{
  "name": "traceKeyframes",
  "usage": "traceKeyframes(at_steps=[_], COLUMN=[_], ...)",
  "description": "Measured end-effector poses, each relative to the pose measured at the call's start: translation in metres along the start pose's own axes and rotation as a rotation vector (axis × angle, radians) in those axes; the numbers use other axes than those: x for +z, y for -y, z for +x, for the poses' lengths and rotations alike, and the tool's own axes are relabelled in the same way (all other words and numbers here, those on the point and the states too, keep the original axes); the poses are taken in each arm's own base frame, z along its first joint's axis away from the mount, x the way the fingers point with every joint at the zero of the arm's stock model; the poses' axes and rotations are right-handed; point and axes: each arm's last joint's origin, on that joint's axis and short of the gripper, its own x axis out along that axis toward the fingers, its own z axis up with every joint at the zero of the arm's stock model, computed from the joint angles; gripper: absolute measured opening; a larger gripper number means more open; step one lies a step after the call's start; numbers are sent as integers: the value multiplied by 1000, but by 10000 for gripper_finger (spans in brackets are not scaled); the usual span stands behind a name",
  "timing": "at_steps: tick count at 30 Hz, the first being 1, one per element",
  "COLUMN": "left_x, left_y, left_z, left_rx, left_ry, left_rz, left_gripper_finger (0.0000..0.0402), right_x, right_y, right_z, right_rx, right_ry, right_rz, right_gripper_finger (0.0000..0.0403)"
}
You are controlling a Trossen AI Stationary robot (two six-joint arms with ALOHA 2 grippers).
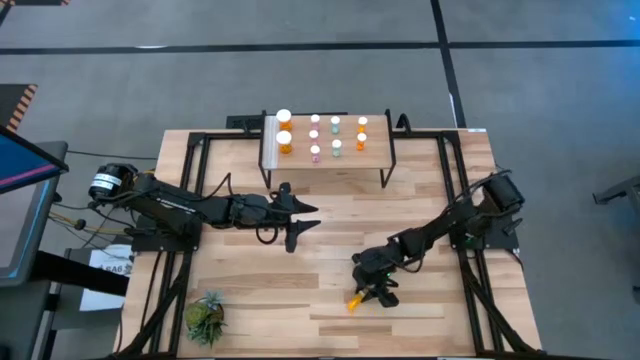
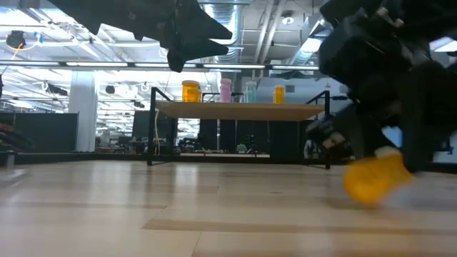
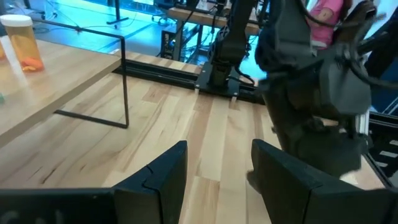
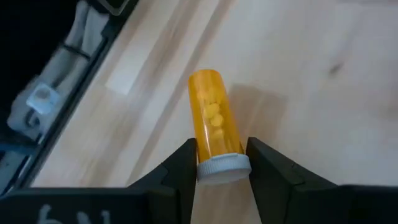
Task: Pick and place medicine bottles onto shelf by color
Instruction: Put the small orange pill bottle on the shelf aligned with the other small orange pill bottles
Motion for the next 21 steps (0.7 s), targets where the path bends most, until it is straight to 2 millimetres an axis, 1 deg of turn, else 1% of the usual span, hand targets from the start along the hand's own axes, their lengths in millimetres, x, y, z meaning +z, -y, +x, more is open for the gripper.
traceKeyframes(at_steps=[4,10,14,18,21], left_x=[0,-1,-2,0,4], left_y=[0,6,11,14,16], left_z=[0,-1,-2,-2,1], left_rx=[-5,-84,-93,-154,-167], left_ry=[-2,-19,-12,-11,-15], left_rz=[-21,1,37,15,14], left_gripper_finger=[167,167,168,176,184], right_x=[8,15,21,27,32], right_y=[1,6,9,12,14], right_z=[-21,-53,-74,-93,-105], right_rx=[-50,-174,-265,-344,-367], right_ry=[6,-4,34,92,132], right_rz=[22,69,86,71,78], right_gripper_finger=[145,147,145,147,149])
